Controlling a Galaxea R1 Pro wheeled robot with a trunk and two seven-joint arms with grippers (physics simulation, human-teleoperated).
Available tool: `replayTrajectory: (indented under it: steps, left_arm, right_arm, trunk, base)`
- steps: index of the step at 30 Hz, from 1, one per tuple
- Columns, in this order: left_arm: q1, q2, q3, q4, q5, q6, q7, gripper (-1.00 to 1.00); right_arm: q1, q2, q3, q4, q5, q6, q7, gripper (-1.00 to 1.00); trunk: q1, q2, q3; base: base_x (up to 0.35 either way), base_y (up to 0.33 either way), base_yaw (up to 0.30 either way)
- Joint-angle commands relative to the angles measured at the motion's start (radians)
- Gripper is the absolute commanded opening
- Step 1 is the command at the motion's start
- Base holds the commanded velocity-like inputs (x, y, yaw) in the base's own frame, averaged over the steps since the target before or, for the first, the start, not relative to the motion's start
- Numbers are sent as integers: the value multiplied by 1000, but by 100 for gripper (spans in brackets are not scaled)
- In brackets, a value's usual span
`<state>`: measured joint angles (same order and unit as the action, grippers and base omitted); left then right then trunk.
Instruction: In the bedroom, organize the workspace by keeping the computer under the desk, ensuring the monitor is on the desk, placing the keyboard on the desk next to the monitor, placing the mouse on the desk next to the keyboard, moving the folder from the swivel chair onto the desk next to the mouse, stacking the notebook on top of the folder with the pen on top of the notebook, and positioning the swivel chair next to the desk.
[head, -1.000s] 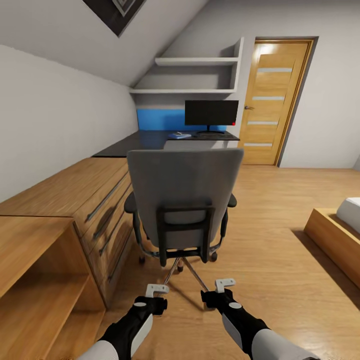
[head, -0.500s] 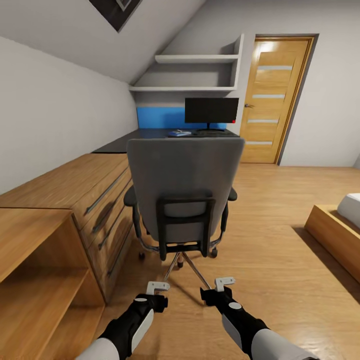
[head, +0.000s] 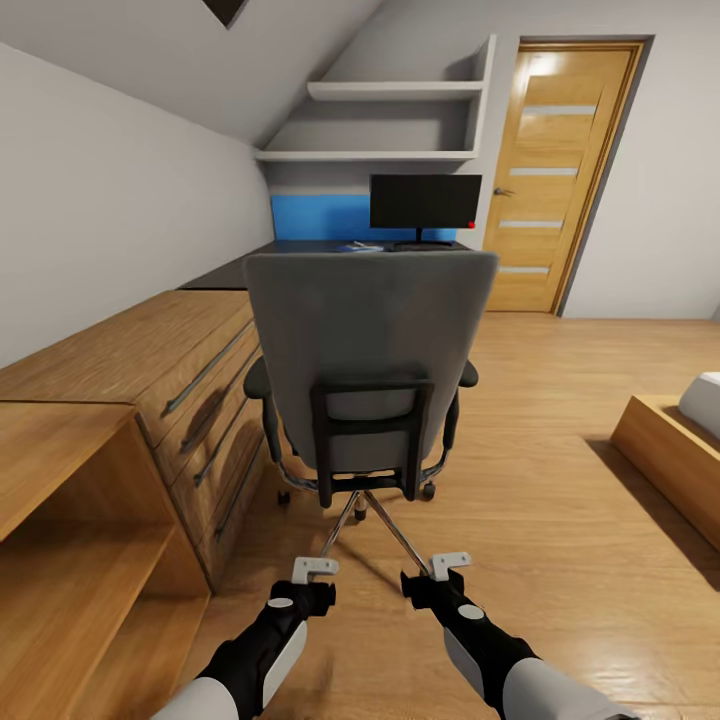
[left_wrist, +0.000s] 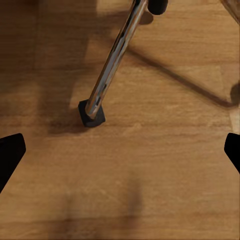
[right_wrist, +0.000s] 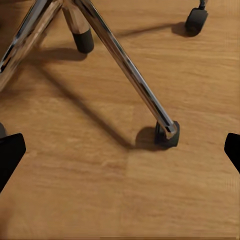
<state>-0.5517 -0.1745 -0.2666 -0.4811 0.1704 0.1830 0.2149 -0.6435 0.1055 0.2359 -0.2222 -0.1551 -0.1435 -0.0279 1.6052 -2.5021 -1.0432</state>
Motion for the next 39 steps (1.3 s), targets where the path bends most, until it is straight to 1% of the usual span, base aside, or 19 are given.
replayTrajectory:
  steps: [1,10,17,19,21,22,23,25,26,30,33,35,37,38,39]
  left_arm:
    - [0,0,-4,-1,10,1,8,100]
    - [0,0,-3,-1,11,-13,9,100]
    - [0,0,-3,-1,11,-14,1,100]
    - [0,0,-4,-1,10,-15,3,100]
    - [0,0,-4,-1,10,-16,3,100]
    - [1,0,-5,-3,10,-17,4,100]
    - [1,0,-5,-7,10,-22,5,100]
    - [1,0,-5,-12,10,-36,6,100]
    - [1,0,-6,-20,10,-69,9,100]
    - [0,0,-8,-26,12,-106,17,100]
    - [0,0,-8,-33,12,-114,23,100]
    - [0,0,-8,-66,11,-119,40,100]
    - [0,0,-8,-88,11,-120,62,100]
    - [0,0,-8,-121,12,-120,104,100]
    - [0,0,-8,-133,13,-120,118,100]
  right_arm:
    - [-1,-1,8,1,-10,-4,-3,100]
    - [-1,-1,10,1,-8,-6,-4,100]
    - [-1,-1,11,1,-8,-7,-5,100]
    - [-1,-2,11,0,-7,-19,-7,100]
    - [-1,-2,11,-1,-6,-40,-9,100]
    - [-1,-4,11,-16,-5,-137,-17,100]
    - [-1,-4,11,-21,-5,-172,-21,100]
    - [0,-4,12,-25,-6,-197,-23,100]
    - [0,-4,12,-31,-5,-220,-25,100]
    - [1,-3,13,-51,-5,-234,-26,100]
    - [0,-2,14,-75,-4,-235,-27,100]
    - [0,0,16,-107,-3,-234,-27,100]
    - [0,1,16,-118,-3,-230,-27,100]
    - [0,1,16,-129,-2,-223,-27,100]
    - [0,1,15,-133,-2,-221,-27,100]
  trunk:
    - [0,-1,-5]
    - [4,-3,-40]
    - [4,-3,-40]
    - [4,-3,-40]
    - [4,-3,-40]
    - [4,-3,-40]
    - [4,-3,-40]
    - [4,-3,-40]
    - [4,-3,-40]
    - [4,-3,-40]
    - [4,-3,-40]
    - [4,-3,-40]
    - [4,-3,-40]
    - [4,-3,-40]
    - [4,-3,-40]
  base:
    - [0,0,0]
    - [0,0,0]
    - [0,0,0]
    - [0,0,0]
    - [0,0,0]
    - [0,0,0]
    - [0,0,0]
    - [0,0,0]
    - [0,0,0]
    - [0,0,0]
    - [0,0,0]
    - [0,0,0]
    - [0,0,0]
    - [0,0,0]
    - [0,0,0]
